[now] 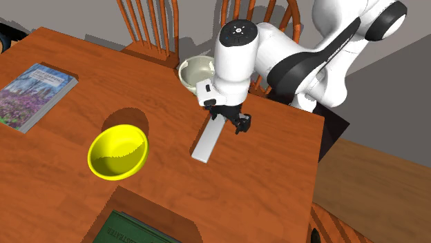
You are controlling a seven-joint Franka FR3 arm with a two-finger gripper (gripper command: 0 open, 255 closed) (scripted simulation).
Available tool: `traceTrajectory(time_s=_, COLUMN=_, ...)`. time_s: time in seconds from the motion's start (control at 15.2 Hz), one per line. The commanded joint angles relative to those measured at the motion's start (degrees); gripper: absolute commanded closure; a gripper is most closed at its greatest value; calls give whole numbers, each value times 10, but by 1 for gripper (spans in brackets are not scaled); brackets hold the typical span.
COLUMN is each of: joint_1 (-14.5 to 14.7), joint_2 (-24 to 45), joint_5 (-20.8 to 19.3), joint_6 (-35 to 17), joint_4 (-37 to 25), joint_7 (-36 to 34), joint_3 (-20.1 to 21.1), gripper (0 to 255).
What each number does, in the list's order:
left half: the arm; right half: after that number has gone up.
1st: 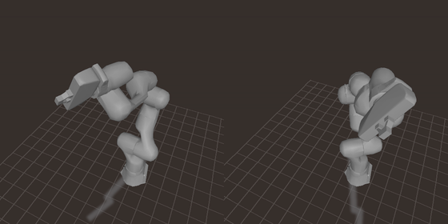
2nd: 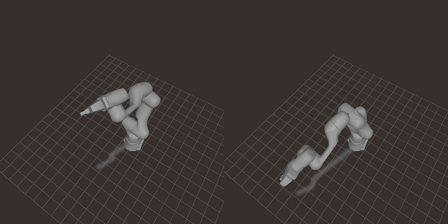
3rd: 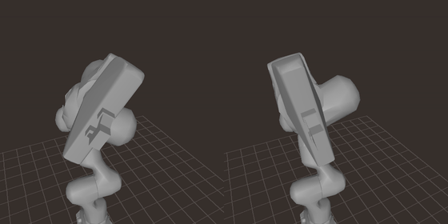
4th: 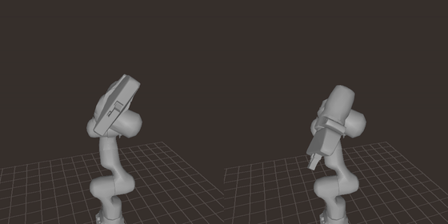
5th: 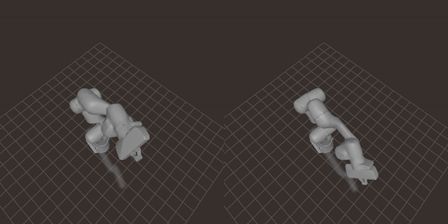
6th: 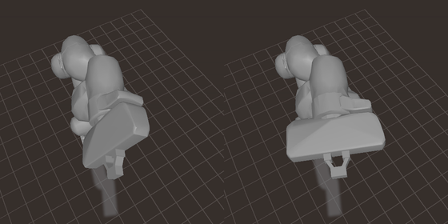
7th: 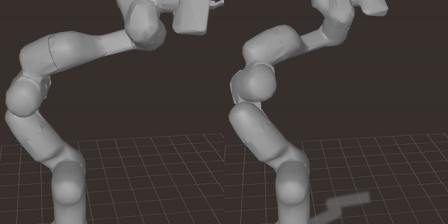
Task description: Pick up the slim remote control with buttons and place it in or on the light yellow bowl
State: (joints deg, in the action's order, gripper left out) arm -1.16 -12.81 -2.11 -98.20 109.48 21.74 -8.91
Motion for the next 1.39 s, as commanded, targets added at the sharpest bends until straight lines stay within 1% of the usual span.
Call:
traceTrajectory(time_s=0.0, joint_1=-4, joint_2=48, joint_5=1, joint_6=1, joint_4=-43, joint_7=24, joint_3=-10, gripper=0)
traceTrajectory(time_s=0.13, joint_1=-7, joint_2=83, joint_5=2, joint_6=5, joint_4=-79, joint_7=40, joint_3=-17, gripper=0)
traceTrajectory(time_s=0.66, joint_1=-8, joint_2=81, joint_5=2, joint_6=-53, joint_4=-18, joint_7=40, joint_3=-17, gripper=0)
traceTrajectory(time_s=1.12, joint_1=-8, joint_2=81, joint_5=2, joint_6=-53, joint_4=-18, joint_7=40, joint_3=-17, gripper=0)
traceTrajectory(time_s=1.19, joint_1=-8, joint_2=81, joint_5=2, joint_6=-53, joint_4=-18, joint_7=40, joint_3=-17, gripper=255)
traceTrajectory(time_s=1.32, joint_1=-8, joint_2=80, joint_5=2, joint_6=-53, joint_4=-18, joint_7=40, joint_3=-17, gripper=255)
